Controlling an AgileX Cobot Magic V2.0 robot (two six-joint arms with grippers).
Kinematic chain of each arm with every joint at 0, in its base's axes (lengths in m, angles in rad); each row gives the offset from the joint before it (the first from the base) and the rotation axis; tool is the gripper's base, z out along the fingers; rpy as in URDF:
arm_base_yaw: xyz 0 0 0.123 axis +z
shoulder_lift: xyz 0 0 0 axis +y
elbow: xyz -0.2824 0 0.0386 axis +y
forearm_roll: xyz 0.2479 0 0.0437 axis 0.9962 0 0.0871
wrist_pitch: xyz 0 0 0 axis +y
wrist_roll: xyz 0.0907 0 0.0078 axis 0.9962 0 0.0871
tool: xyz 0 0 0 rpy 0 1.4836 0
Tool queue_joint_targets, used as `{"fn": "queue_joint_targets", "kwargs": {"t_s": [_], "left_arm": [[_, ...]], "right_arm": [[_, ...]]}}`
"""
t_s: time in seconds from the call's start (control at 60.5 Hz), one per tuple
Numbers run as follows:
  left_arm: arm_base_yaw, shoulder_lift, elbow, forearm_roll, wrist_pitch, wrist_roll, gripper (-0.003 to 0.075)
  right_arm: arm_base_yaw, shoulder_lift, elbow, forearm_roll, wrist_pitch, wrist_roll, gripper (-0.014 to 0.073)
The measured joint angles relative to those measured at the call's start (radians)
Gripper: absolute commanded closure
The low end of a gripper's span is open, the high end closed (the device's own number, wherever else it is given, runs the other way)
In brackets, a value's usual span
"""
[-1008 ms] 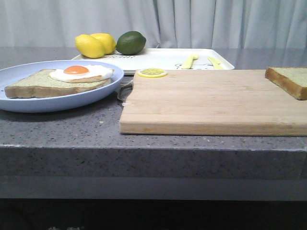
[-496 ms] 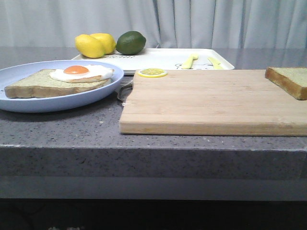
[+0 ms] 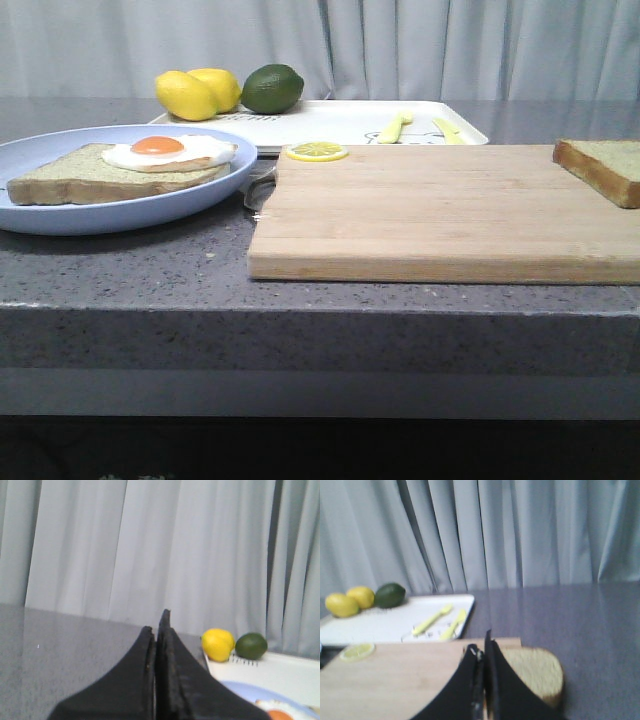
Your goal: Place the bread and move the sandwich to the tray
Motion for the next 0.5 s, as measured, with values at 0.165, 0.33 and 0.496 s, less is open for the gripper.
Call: {"fn": "queue_joint_targets", "kwargs": {"t_s": [0.165,0.33,0.496], "left_arm": [[0.000,0.106,-0.220,0.036,0.178,0.000,0.0741],[0.000,0.298,-0.323,0.112,0.258,0.021,0.0741],[0.000,0.394,-0.333,0.122,0.260,0.023,0.0739]], "right_arm": [[0.000,0.167,-0.258,0.000,0.167,0.000,0.0663],[0.000,0.388,-0.413,0.004,0.315,0.000,0.0663],[0.000,0.494,-0.445,0.014,0.331,0.000,0.0656]]}}
